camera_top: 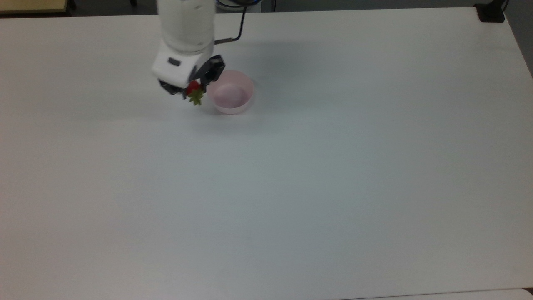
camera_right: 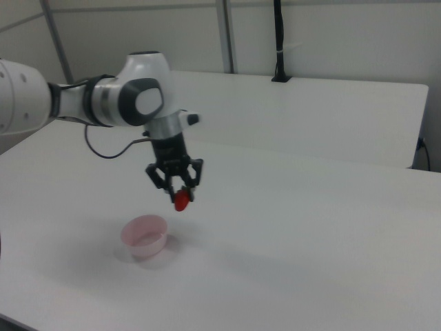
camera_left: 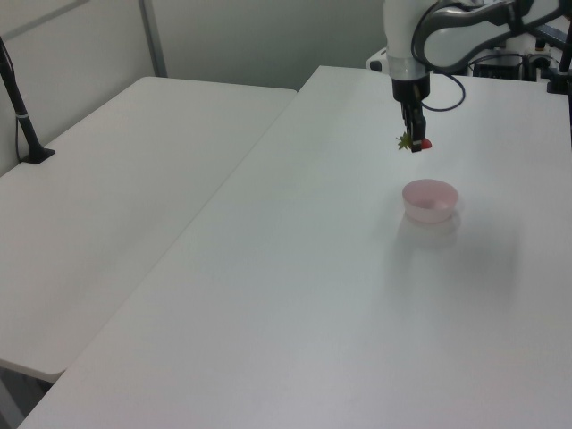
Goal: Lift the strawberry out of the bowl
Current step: 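Lift the strawberry out of the bowl and carry it away sideways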
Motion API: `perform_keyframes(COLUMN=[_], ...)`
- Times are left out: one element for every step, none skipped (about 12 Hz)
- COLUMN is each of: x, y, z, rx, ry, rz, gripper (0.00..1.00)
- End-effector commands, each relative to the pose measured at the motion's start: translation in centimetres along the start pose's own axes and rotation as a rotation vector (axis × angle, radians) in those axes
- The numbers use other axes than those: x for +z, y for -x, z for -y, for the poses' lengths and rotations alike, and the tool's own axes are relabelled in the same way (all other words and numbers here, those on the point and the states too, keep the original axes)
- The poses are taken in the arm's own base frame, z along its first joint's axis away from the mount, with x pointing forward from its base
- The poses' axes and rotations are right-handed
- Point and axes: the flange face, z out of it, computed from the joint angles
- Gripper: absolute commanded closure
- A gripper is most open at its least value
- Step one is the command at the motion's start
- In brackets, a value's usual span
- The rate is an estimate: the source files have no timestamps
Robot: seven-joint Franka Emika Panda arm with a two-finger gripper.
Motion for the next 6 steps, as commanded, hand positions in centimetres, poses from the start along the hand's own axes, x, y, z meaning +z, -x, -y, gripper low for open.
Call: perform_keyframes(x=[2.8,3.9,4.7,5.7,6.6,7.4], y=[-2.0,-2.3,-2.4,-2.5,-2.1,-2.3], z=[-7.4,-9.4,-10.5,-11.6,-13.0,-13.7], rx=[0.214,0.275,0.309,0.336,0.350,0.347], ry=[0.028,0.049,0.060,0.084,0.121,0.160], rz=[-0.073,-0.123,-0.149,-0.160,-0.170,-0.200], gripper=[0.75,0.75,0.75,0.75,0.74,0.72])
